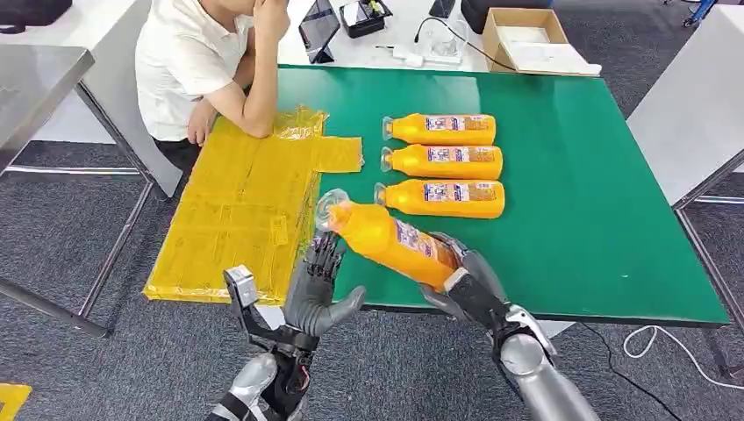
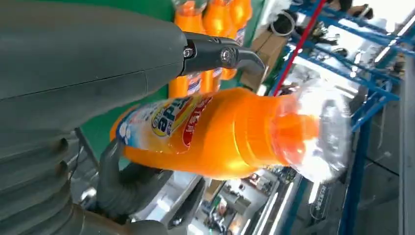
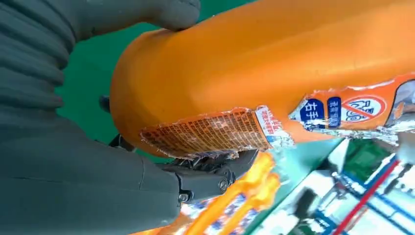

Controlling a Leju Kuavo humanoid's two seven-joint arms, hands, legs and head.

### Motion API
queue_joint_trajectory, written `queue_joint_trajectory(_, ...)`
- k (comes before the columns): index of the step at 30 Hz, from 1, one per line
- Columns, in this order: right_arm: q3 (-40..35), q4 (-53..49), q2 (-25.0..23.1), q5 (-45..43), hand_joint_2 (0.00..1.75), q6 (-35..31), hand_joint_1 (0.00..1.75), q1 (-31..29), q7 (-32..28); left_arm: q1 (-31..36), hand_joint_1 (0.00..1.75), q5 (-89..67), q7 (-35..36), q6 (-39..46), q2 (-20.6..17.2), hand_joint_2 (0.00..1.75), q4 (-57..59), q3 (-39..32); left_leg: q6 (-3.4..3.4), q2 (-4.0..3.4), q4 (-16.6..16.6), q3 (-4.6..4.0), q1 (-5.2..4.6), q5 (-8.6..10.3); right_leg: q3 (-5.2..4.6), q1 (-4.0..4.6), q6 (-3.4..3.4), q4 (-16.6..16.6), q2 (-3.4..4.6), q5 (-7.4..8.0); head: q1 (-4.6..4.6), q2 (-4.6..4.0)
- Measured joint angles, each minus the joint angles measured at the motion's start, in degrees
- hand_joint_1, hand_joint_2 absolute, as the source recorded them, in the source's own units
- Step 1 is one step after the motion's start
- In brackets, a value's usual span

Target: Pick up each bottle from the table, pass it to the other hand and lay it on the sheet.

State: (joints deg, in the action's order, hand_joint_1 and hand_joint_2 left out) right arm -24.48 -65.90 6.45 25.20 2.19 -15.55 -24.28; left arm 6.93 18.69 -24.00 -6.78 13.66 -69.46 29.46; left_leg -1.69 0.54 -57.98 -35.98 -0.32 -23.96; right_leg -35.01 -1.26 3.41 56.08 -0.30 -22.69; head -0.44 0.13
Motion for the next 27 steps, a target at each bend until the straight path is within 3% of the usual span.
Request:
queue_joint_trajectory(24, -9.8, -0.4, -4.5, -0.6, 1.75, -1.6, 1.75, -1.2, -2.8, 2.4, 0.00, 16.1, 1.8, -3.9, 1.4, 1.75, 2.6, -1.2, 0.00, -0.01, 0.0, 0.01, 0.00, 0.00, 0.00, 0.00, 0.00, 0.0, 0.02, 0.00, 0.00, 0.00)
queue_joint_trajectory(25, -10.3, -0.4, -4.5, -0.7, 1.75, -1.2, 1.75, -1.3, -2.8, 2.3, 0.26, 18.1, 2.4, -4.2, 1.7, 1.75, 2.2, -1.7, 0.01, 0.00, 0.0, 0.01, 0.00, 0.00, -0.01, 0.00, 0.00, 0.0, 0.01, 0.00, 0.00, 0.00)
queue_joint_trajectory(27, -11.2, -0.4, -4.5, -1.3, 1.75, -0.5, 1.75, -1.5, -2.8, 2.0, 0.26, 19.3, 2.4, -4.3, 1.7, 1.75, 1.1, -2.2, 0.01, -0.02, 0.0, 0.01, 0.01, 0.00, -0.02, 0.01, 0.00, 0.0, 0.02, 0.00, 0.00, 0.00)
